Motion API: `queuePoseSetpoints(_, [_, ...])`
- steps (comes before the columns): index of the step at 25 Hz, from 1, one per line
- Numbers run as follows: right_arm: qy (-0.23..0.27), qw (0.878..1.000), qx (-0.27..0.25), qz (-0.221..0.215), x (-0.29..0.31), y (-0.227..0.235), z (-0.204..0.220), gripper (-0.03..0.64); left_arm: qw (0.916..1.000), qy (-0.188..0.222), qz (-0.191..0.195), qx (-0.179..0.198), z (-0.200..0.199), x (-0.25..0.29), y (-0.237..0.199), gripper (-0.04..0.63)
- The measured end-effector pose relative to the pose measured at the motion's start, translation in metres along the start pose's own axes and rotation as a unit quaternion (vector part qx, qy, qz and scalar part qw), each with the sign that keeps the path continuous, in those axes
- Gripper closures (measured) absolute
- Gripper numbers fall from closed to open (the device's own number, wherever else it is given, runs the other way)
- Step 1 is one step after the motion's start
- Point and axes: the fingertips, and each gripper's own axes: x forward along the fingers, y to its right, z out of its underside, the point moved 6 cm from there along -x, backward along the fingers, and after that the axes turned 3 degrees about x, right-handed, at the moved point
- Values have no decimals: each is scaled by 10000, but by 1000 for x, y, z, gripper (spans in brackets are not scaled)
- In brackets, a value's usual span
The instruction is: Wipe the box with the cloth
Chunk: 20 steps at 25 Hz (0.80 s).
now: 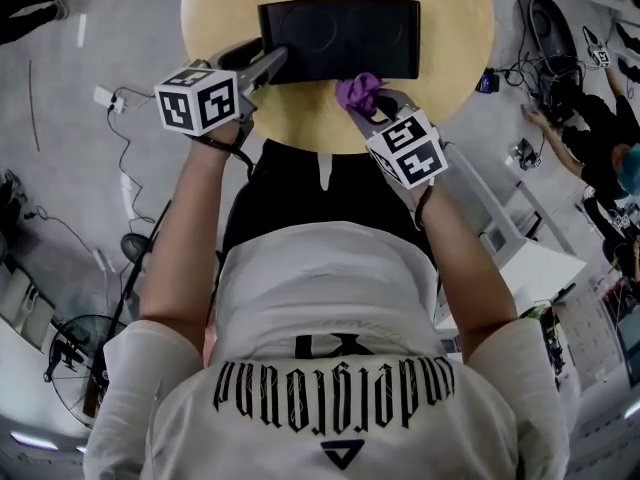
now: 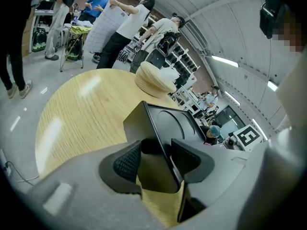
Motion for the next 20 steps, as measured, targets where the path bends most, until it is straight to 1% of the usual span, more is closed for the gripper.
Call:
queuePoseSetpoints(4, [-26, 9999, 38, 95, -13, 11, 6, 512, 10000, 7, 15, 7, -1, 1, 1, 382])
queuePoseSetpoints(6, [-5, 9995, 182, 265, -28, 26, 13, 512, 10000, -7, 35, 29, -1, 3, 3, 382])
queuePoseSetpoints(10, [95, 9957, 548, 738, -63, 64, 29, 512, 10000, -24, 33, 37, -2, 1, 3, 382])
queuePoseSetpoints(12, [148, 9938, 721, 831, -73, 73, 31, 512, 10000, -26, 29, 31, -3, 0, 2, 382])
queuePoseSetpoints(15, [218, 9934, 854, 734, -73, 68, 25, 512, 10000, -18, 17, 19, -3, 1, 1, 380])
queuePoseSetpoints(18, [306, 9942, 939, 431, -61, 47, 9, 512, 10000, -21, 23, 15, -3, 1, 2, 380])
queuePoseSetpoints(20, [317, 9956, 861, 181, -46, 29, -4, 512, 10000, -27, 38, 8, -2, 1, 1, 380])
